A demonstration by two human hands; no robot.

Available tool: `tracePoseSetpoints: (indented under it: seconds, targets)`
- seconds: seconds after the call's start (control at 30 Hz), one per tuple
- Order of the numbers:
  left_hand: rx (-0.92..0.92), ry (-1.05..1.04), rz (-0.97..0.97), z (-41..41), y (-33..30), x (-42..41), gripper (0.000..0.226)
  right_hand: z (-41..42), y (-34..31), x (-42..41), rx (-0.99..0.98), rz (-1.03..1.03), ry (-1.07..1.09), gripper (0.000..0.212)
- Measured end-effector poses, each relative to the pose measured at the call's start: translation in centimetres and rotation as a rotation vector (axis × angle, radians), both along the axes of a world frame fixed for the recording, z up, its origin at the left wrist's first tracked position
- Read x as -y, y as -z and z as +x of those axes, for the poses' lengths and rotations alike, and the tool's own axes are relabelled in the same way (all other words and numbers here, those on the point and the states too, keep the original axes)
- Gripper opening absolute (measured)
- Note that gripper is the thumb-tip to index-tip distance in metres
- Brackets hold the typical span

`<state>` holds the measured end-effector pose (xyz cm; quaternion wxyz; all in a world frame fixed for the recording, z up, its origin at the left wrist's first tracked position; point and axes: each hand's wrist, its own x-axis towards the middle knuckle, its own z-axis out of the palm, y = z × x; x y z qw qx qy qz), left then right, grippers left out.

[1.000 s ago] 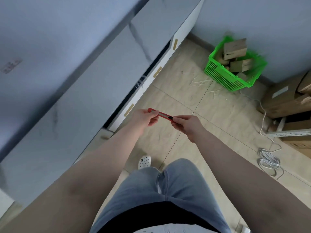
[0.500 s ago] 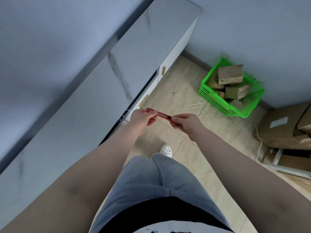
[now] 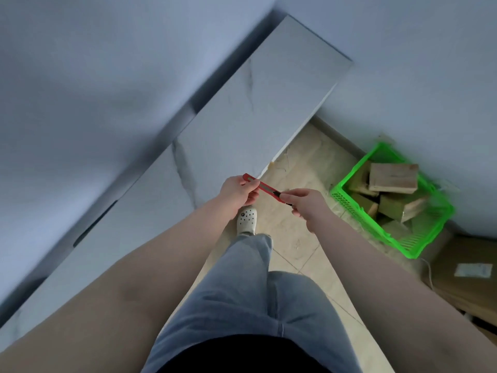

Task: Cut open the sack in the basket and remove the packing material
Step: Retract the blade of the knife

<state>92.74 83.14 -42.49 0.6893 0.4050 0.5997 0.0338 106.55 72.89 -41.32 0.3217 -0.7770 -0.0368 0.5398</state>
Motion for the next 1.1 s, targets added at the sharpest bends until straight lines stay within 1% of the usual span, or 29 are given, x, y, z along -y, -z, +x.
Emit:
tracePoseSetpoints:
  seconds: [0.13,0.23,0.33,0.4,0.5,0.6,0.67,0.77,0.83,0.97,1.1]
  targets:
    - [-0.002,-0.072,-0.027,2.8,2.3,-6.6,0.002,2.2,2.5,-6.8,-0.03,0.006,-0.007,0.014]
    - [-0.021,-0.154,-0.001,4.5,5.1,-10.6,0.005,3.0,5.7,-11.4,-0.017,0.026,0.002,0.005]
    - [-0.079,-0.268,0.082,5.9,9.3,-13.8,0.013,3.5,10.0,-15.4,0.014,0.035,0.004,0.005]
    - [-0.114,-0.327,0.146,6.6,12.2,-15.6,0.012,3.7,12.9,-17.7,0.026,0.045,-0.001,0.007]
    - [-0.173,-0.365,0.208,7.2,16.1,-17.3,0.015,3.9,16.3,-19.8,0.05,0.031,-0.009,0.007]
    - [-0.196,-0.412,0.226,7.6,18.6,-18.2,0.013,4.1,18.7,-21.0,0.096,0.011,-0.02,0.005]
    - [-0.192,-0.448,0.238,7.9,19.5,-18.5,0.014,4.2,19.7,-21.5,0.142,-0.01,-0.017,0.005]
    - [-0.21,-0.486,0.261,8.4,20.0,-18.7,0.016,4.0,20.7,-21.9,0.212,-0.046,0.001,0.011]
    - [-0.245,-0.473,0.274,8.6,20.0,-18.9,0.017,3.7,20.9,-21.9,0.247,-0.054,0.014,0.014]
    - [-0.307,-0.424,0.296,8.6,20.1,-19.0,0.019,3.2,20.8,-22.1,0.29,-0.073,0.046,0.011]
    - [-0.317,-0.434,0.298,8.7,20.3,-18.8,0.023,3.0,20.7,-22.2,0.298,-0.077,0.072,0.012]
